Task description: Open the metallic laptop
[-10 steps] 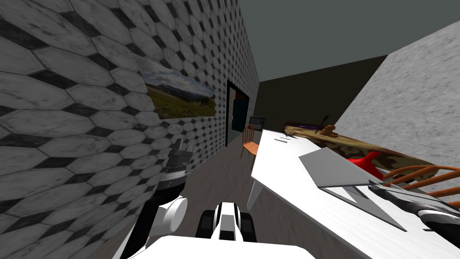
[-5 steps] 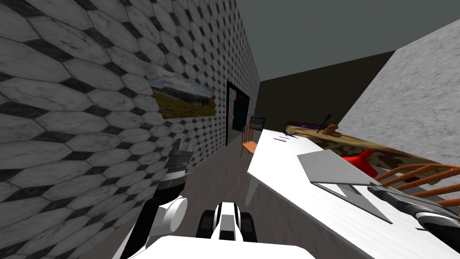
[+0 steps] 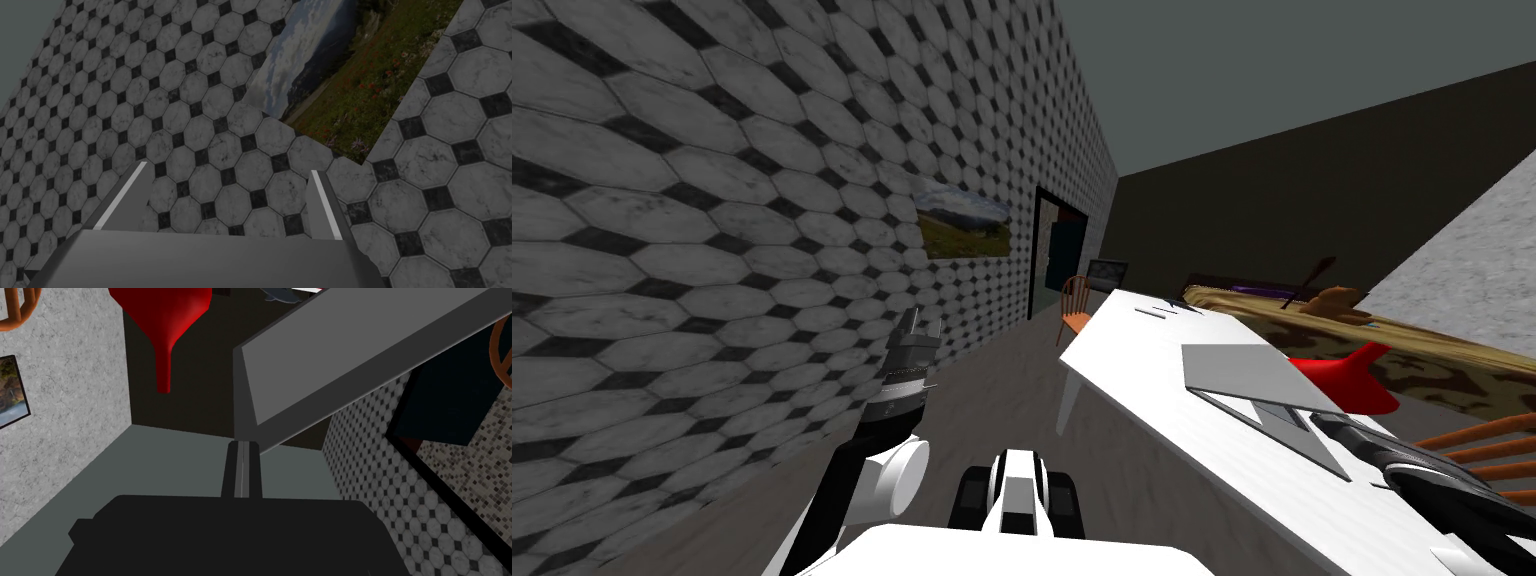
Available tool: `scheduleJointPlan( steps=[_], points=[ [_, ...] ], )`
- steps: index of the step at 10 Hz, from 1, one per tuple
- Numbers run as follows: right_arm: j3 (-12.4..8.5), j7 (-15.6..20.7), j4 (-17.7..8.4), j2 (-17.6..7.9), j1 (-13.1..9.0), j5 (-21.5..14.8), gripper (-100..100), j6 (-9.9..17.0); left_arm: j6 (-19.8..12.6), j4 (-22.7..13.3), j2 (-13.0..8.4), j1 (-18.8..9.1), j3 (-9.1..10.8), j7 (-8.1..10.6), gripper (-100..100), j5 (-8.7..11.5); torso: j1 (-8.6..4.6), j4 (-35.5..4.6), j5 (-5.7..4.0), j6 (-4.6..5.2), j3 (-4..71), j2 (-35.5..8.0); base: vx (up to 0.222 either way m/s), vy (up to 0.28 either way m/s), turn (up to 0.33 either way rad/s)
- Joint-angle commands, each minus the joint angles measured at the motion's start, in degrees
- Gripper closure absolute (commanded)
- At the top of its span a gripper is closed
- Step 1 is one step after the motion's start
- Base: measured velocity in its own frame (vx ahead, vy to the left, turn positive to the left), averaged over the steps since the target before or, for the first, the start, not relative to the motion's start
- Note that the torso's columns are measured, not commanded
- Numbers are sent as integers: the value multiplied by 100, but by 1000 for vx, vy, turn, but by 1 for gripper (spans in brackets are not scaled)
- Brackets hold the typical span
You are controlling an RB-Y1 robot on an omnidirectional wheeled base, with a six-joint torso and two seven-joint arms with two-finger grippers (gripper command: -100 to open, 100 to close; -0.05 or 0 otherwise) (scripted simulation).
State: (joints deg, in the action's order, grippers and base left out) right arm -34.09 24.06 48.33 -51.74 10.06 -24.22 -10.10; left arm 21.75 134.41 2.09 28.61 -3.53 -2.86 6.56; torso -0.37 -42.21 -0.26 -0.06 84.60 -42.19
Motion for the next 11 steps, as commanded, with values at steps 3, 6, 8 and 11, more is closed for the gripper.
scheduleJointPlan(
  steps=[3,6,8,11],
  points=[
    [-116,79,-338,442,-653,181,100,436,1,1,0,3,0,0,0,0,51,6,29,1,25,34,-182,-74,161],
    [-387,461,-504,388,-922,314,-100,591,0,0,0,2,0,0,0,0,32,-11,32,5,-2,-6,-187,-69,231],
    [-697,803,-727,315,-1149,403,-100,641,1,1,0,4,0,0,0,0,53,0,33,1,14,15,-96,-1,154],
    [-1008,1252,-950,243,-1376,491,-100,691,1,1,0,4,0,0,0,0,34,-8,25,-2,-3,-12,-69,-4,121]
  ],
)
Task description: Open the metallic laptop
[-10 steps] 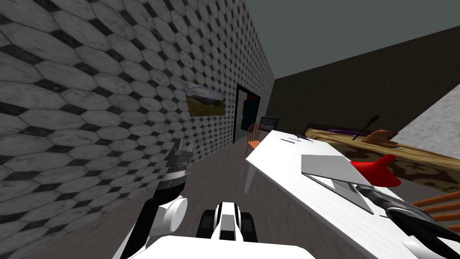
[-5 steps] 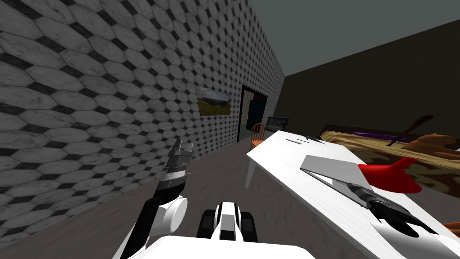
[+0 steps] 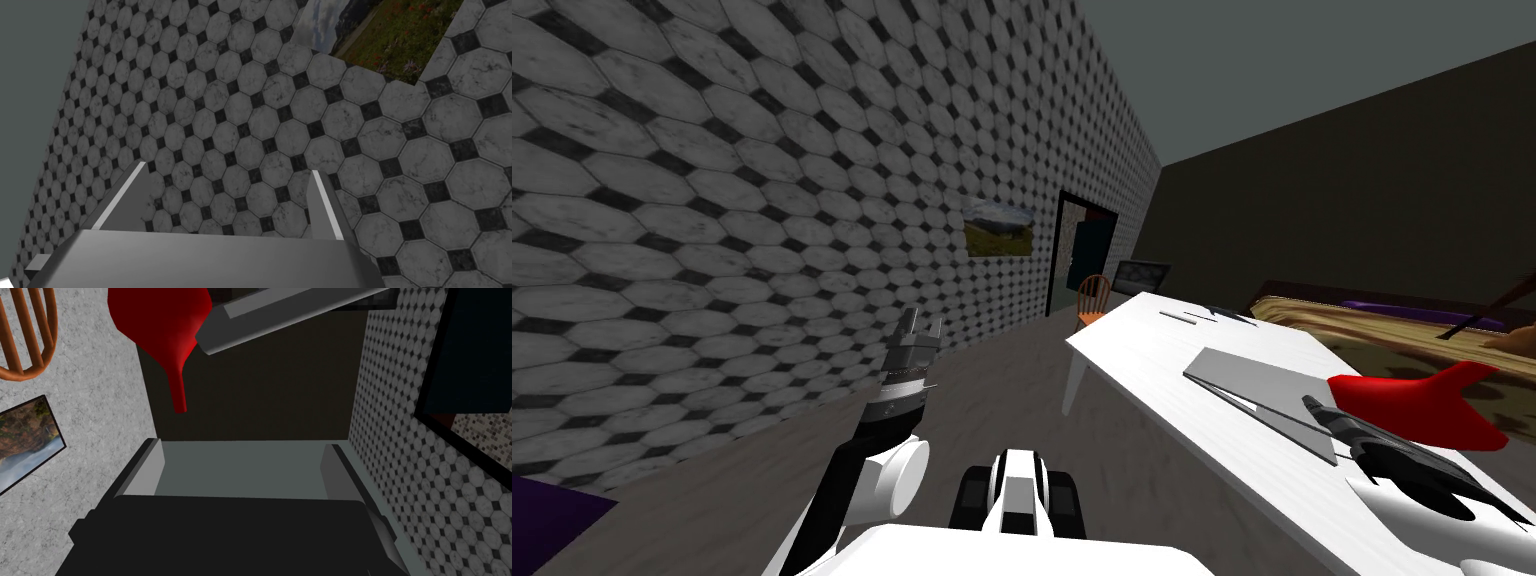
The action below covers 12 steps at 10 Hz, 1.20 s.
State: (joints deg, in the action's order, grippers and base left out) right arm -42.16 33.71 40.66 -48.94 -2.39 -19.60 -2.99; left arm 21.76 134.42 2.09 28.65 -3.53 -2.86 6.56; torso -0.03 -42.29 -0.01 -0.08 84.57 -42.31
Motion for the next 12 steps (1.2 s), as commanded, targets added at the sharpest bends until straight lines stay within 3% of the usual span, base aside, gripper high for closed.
scheduleJointPlan(
  steps=[1,2,4,5,7,8,10,11,12],
  points=[
    [-201,432,-182,-38,-131,30,-100,-19,0,0,0,1,0,0,0,0,-2,-3,-1,12,-7,-8,-52,-13,-25],
    [-460,594,-405,-110,-358,118,-100,31,0,0,0,1,1,0,0,0,-3,-1,-2,14,-2,1,-100,-16,173],
    [-512,927,-405,-110,-358,118,-100,31,0,0,0,0,0,0,0,0,7,-2,1,10,-5,-6,-84,-3,76],
    [-798,1117,-628,-183,-585,207,-100,81,0,0,0,1,1,0,0,0,5,2,2,12,4,11,-106,-4,181],
    [-822,1392,-628,-183,-585,207,-100,81,0,0,0,1,0,0,0,0,2,-1,0,10,-3,-2,-80,-7,77],
    [-1094,1578,-851,-255,-812,295,-100,131,0,0,0,2,1,0,0,0,0,3,0,12,6,14,-84,6,214],
    [-1133,1856,-851,-255,-812,295,-100,131,0,0,0,1,1,0,0,0,6,-1,2,12,-2,-1,-75,3,60],
    [-1409,2063,-1074,-328,-1039,384,-100,181,0,0,0,2,1,0,0,0,0,1,0,13,2,7,-104,9,190],
    [-1443,2212,-1074,-328,-1039,384,-100,181,0,0,0,0,0,0,0,0,5,-1,1,1,-3,-5,-105,-2,151]
  ],
)
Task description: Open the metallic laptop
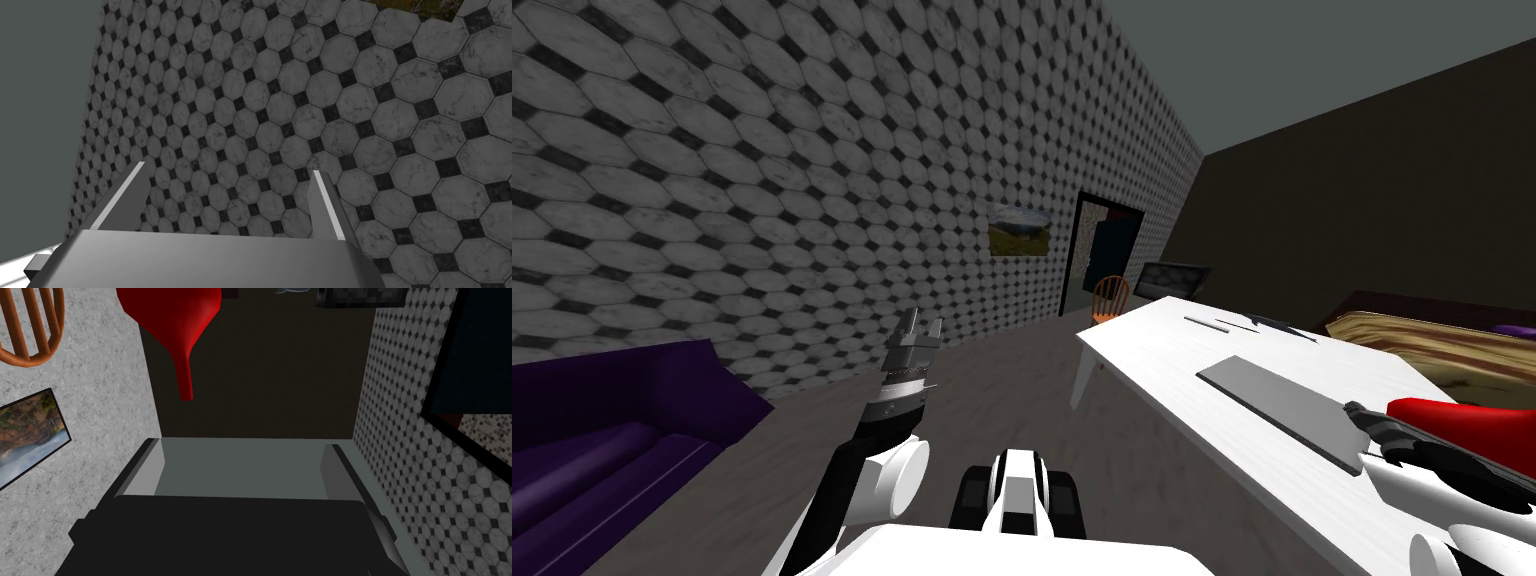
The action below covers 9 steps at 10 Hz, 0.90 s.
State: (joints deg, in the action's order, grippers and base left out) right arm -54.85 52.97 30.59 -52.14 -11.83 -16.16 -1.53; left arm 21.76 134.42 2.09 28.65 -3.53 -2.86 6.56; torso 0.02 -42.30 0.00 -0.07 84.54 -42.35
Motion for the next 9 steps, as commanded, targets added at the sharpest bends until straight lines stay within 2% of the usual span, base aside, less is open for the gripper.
scheduleJointPlan(
  steps=[1,2,4,5,7,8,9],
  points=[
    [-174,395,-67,-7,-95,39,-100,35,0,0,0,1,0,0,0,0,-4,-1,-1,9,-2,1,-46,-14,-2],
    [-445,591,-290,-80,-322,128,-100,85,0,0,0,2,1,0,0,0,-9,3,-2,12,7,16,-87,-9,199],
    [-485,860,-290,-80,-322,128,-100,85,0,0,0,1,0,0,0,0,3,0,1,10,1,4,-76,10,66],
    [-749,1049,-513,-152,-549,216,-100,135,0,0,0,2,1,0,0,0,2,2,2,12,5,12,-102,3,214],
    [-795,1324,-513,-152,-549,216,-100,135,0,0,0,1,1,0,0,0,-3,-1,0,11,-2,0,-83,6,59],
    [-1068,1512,-736,-225,-776,305,-100,185,0,0,0,2,1,0,0,0,-4,2,-1,12,6,14,-108,23,162],
    [-1106,1669,-736,-225,-776,305,-100,185,0,0,0,0,0,0,0,0,3,1,1,0,2,3,-107,19,164]
  ],
)
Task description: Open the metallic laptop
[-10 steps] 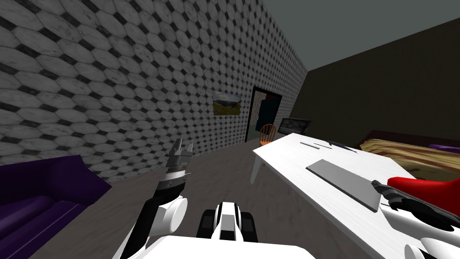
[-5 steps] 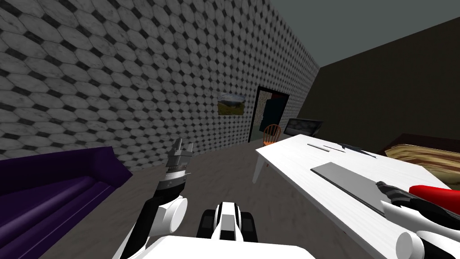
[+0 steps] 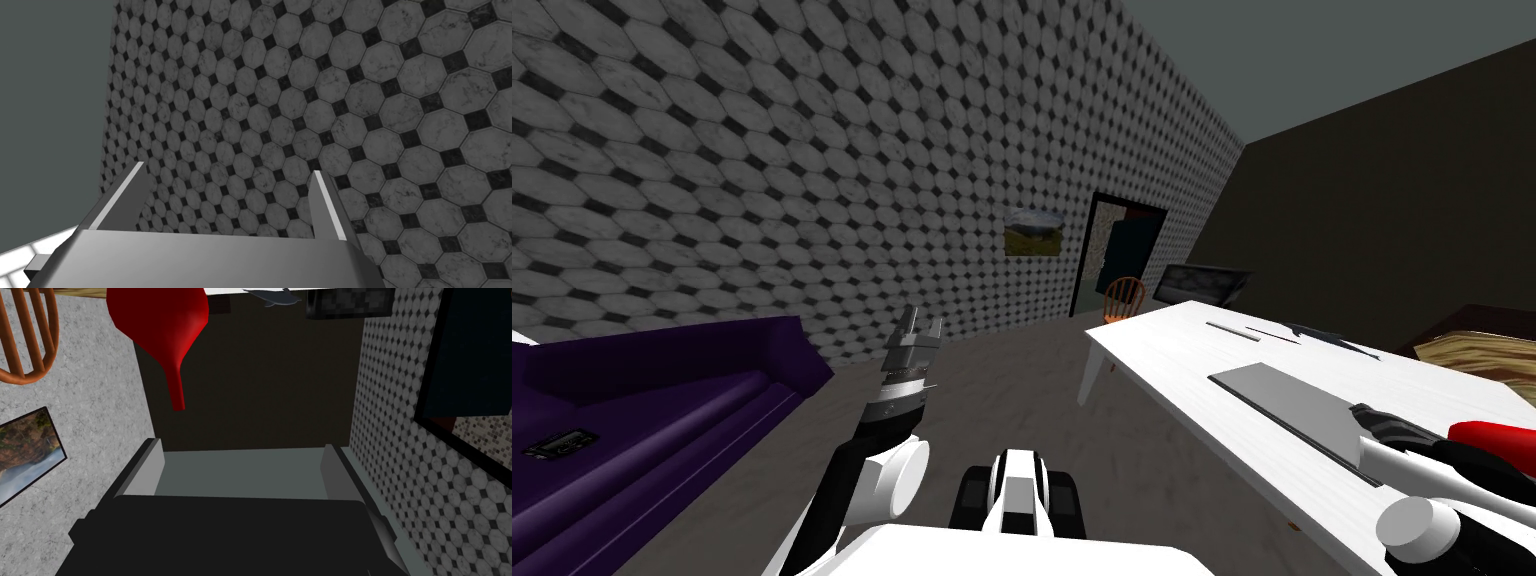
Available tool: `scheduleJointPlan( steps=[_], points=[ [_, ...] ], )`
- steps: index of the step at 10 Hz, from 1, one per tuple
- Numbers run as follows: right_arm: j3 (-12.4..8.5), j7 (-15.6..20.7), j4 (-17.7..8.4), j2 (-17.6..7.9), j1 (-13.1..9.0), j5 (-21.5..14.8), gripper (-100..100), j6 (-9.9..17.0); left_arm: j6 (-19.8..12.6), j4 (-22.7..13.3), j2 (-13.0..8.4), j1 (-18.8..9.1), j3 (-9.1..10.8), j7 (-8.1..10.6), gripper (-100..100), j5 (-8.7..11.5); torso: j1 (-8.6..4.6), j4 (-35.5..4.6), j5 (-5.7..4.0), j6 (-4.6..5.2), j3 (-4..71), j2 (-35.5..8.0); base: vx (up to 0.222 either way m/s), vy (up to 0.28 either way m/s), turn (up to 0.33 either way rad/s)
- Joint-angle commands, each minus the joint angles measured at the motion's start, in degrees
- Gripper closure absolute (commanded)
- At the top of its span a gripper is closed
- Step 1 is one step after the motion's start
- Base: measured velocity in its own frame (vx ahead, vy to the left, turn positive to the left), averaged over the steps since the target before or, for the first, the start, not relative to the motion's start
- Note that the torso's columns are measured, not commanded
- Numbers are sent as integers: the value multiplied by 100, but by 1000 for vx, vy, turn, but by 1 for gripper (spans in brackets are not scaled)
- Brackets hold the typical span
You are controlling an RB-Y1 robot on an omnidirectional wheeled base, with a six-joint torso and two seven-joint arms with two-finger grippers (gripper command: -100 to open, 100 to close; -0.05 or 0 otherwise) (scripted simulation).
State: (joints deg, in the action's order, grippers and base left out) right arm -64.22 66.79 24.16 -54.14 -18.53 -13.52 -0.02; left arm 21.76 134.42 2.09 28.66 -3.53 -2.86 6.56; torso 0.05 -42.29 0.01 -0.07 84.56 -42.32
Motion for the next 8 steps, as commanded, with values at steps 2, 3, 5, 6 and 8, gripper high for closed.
scheduleJointPlan(
  steps=[2,3,5,6,8],
  points=[
    [-155,310,-87,-22,-98,37,-100,29,0,0,0,2,1,0,0,0,-11,3,-2,12,7,15,-28,1,2],
    [-157,340,-88,-23,-99,38,0,31,0,0,0,2,1,0,0,0,-11,6,-3,7,12,22,-6,1,0],
    [-157,337,-88,-23,-98,38,0,31,0,0,0,2,1,0,0,0,-6,2,-1,6,5,11,0,0,0],
    [-157,337,-88,-23,-98,38,0,31,0,0,0,2,1,0,0,0,-4,0,-1,7,1,5,0,0,0],
    [-157,337,-88,-23,-98,38,0,31,0,0,0,2,1,0,0,0,-4,-1,-1,7,-1,1,0,0,0]
  ],
)
